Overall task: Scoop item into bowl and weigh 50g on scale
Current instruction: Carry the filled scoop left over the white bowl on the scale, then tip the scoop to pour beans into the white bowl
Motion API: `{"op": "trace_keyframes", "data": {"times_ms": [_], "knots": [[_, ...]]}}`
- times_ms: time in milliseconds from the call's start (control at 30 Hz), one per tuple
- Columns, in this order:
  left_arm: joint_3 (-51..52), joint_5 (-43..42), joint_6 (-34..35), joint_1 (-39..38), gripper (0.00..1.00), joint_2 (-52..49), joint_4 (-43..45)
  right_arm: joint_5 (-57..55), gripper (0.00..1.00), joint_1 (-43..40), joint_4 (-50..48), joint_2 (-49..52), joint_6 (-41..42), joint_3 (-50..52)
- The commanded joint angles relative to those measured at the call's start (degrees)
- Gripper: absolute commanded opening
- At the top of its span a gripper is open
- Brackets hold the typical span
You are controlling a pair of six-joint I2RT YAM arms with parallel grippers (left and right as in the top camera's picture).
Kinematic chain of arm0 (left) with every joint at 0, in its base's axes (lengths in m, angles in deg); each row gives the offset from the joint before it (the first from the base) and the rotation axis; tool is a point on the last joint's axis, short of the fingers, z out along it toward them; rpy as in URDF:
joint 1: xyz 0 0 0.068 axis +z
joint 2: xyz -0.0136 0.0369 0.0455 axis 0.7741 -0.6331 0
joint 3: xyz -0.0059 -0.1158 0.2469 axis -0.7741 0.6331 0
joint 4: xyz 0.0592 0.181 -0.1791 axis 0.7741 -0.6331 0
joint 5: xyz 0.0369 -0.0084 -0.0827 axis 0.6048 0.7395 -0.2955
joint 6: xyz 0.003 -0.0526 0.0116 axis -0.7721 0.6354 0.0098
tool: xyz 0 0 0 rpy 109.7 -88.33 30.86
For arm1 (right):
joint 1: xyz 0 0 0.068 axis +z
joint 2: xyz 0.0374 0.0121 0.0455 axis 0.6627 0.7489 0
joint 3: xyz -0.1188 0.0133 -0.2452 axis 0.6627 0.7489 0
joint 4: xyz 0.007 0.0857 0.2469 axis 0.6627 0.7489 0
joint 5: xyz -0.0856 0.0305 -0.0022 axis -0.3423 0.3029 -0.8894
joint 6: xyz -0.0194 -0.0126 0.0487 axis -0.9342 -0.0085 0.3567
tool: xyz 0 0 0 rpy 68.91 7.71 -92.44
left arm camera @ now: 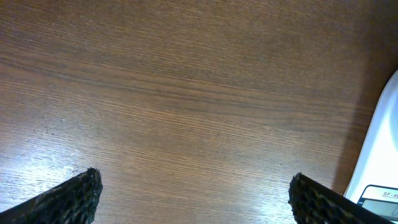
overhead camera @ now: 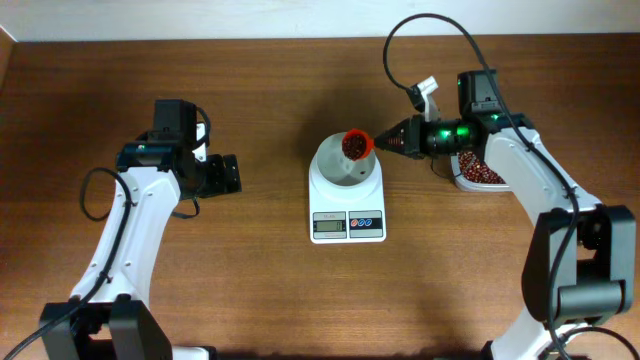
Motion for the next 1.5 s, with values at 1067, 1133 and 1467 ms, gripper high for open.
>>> {"op": "trace_keyframes", "data": {"times_ms": [1067, 1133, 1467], "knots": [[-0.8, 0.2, -0.5, 0.1, 0.99, 0.0, -0.1, -51.3, 0.04, 19.6, 21.1, -2.8, -11.5, -18.3], [-0.8, 0.2, -0.5, 0.1, 0.99, 0.0, -0.1, -58.1, 0.04, 22.5, 21.0, -2.8, -12.5, -18.3], [-0.8, 0.2, -0.5, 0.1, 0.99, 0.0, -0.1, -70.1, 0.04, 30.8, 21.0, -2.8, -17.6, -18.3]]}}
